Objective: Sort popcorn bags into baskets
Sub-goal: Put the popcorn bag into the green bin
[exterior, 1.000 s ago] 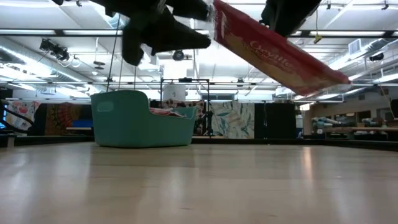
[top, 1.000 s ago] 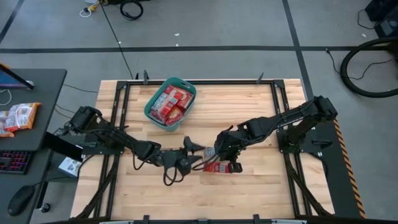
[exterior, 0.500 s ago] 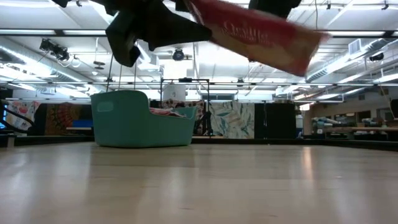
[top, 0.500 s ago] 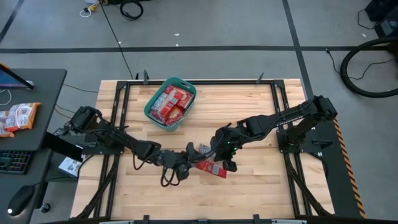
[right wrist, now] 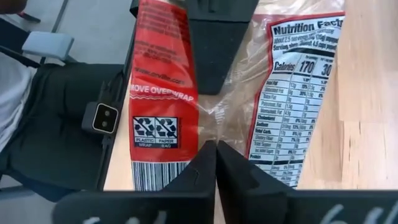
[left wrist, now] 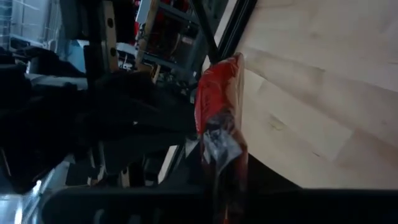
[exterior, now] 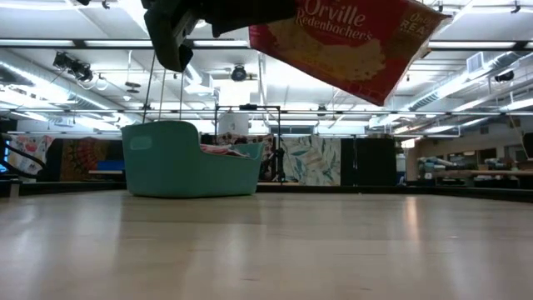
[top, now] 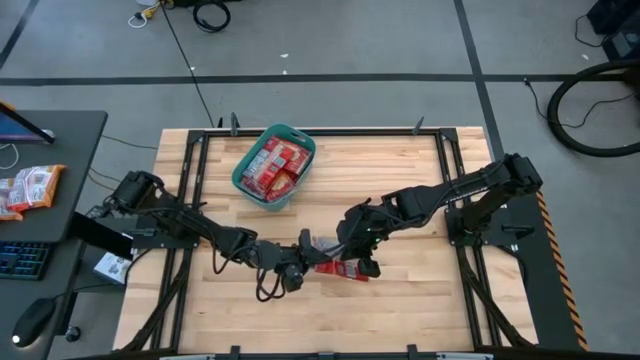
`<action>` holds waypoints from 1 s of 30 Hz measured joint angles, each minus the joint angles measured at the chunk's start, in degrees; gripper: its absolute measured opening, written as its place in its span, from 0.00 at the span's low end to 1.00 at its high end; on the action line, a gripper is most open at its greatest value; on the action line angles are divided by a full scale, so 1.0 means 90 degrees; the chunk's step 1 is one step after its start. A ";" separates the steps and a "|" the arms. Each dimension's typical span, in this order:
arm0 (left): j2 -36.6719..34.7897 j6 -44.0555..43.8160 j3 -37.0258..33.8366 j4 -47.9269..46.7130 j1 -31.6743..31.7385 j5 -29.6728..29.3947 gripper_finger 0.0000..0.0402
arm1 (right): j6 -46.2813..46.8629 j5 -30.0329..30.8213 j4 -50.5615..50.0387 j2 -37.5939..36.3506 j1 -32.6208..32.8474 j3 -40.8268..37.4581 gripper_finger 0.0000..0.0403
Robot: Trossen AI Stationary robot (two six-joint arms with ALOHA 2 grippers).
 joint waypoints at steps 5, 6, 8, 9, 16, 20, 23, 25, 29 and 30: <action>0.0000 -0.0260 0.0000 -0.0113 -0.0057 -0.0054 0.07 | 0.0032 -0.0009 -0.0067 -0.0032 -0.0015 0.0000 0.13; 0.0000 -0.0263 0.0000 -0.0135 -0.0087 -0.0065 0.07 | 0.0031 -0.0022 -0.0137 -0.0068 -0.0036 0.0000 0.15; 0.0000 -0.0263 0.0000 -0.0134 -0.0169 -0.0109 0.08 | 0.0038 -0.0029 -0.0369 -0.0179 -0.0094 0.0000 0.19; 0.0000 -0.0259 0.0000 -0.0133 -0.0217 -0.0180 0.08 | 0.0060 -0.0034 -0.0525 -0.0240 -0.0133 0.0000 0.21; -0.0686 -0.0557 0.0000 -0.0914 -0.0352 -0.0861 0.08 | 0.0221 0.0635 -0.1644 -0.0767 -0.0231 0.0000 0.25; -0.1174 -0.0919 0.0000 -0.1656 -0.0198 -0.1652 0.08 | 0.0349 0.1219 -0.1823 -0.0971 -0.0179 0.0000 0.25; -0.1516 -0.1458 0.0007 -0.2478 0.0070 -0.2441 0.08 | 0.0487 0.1639 -0.1896 -0.1017 -0.0075 0.0002 0.25; -0.1676 -0.2025 0.0008 -0.3243 0.0327 -0.2894 0.08 | 0.0553 0.1860 -0.1898 -0.1018 0.0005 0.0002 0.25; -0.1855 -0.3271 0.0007 -0.4730 0.0917 -0.3591 0.08 | 0.0583 0.1995 -0.1901 -0.0942 0.0157 0.0002 0.25; -0.1850 -0.3513 0.0007 -0.5064 0.1077 -0.3749 0.08 | 0.0585 0.1997 -0.1894 -0.0927 0.0183 0.0002 0.25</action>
